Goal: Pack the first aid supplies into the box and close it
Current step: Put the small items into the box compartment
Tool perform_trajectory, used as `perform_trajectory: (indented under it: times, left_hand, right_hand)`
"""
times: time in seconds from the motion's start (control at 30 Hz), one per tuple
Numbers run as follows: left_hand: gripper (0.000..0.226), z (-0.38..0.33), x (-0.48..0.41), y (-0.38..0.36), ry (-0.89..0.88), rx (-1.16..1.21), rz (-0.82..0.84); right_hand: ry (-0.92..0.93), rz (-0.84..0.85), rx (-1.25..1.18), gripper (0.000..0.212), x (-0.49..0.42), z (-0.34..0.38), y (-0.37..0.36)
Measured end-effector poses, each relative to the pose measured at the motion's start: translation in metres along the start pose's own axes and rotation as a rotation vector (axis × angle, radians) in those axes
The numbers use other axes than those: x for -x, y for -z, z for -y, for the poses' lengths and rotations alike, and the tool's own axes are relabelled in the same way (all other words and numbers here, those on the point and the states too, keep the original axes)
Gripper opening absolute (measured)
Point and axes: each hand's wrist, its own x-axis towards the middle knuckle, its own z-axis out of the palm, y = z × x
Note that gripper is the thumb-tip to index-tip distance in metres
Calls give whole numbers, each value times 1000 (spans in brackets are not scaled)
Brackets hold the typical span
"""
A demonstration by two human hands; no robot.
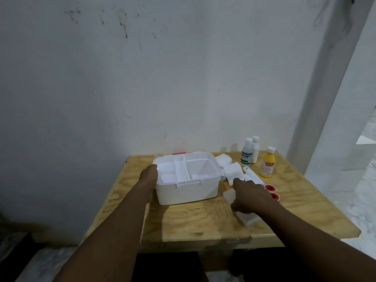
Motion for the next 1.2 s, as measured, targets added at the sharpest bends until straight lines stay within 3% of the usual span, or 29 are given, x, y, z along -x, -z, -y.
perform_trajectory:
  times: [0.07,0.13,0.3,0.57,0.9,1.07,1.2]
  left_hand:
    - [35,3,-4,3,37,61,78]
    - [41,7,-10,8,43,82,137]
    - [41,18,-12,9,36,146,216]
    - [61,29,-25,14,4,95,138]
    - [85,22,-15,10,15,132,120]
    - [83,24,-16,11,7,130,102]
    - [83,24,-15,10,0,128,88]
  right_hand:
    - [2,19,-35,63,2,2,24]
    - [35,-21,-51,57,2,5,62]
    - [100,-284,-202,60,-21,44,132]
    - [125,8,-39,31,-61,115,76]
    - [137,186,53,44,-83,116,41]
    - [115,208,-34,38,-88,108,29]
    - [-42,262,-289,32,-97,106,31]
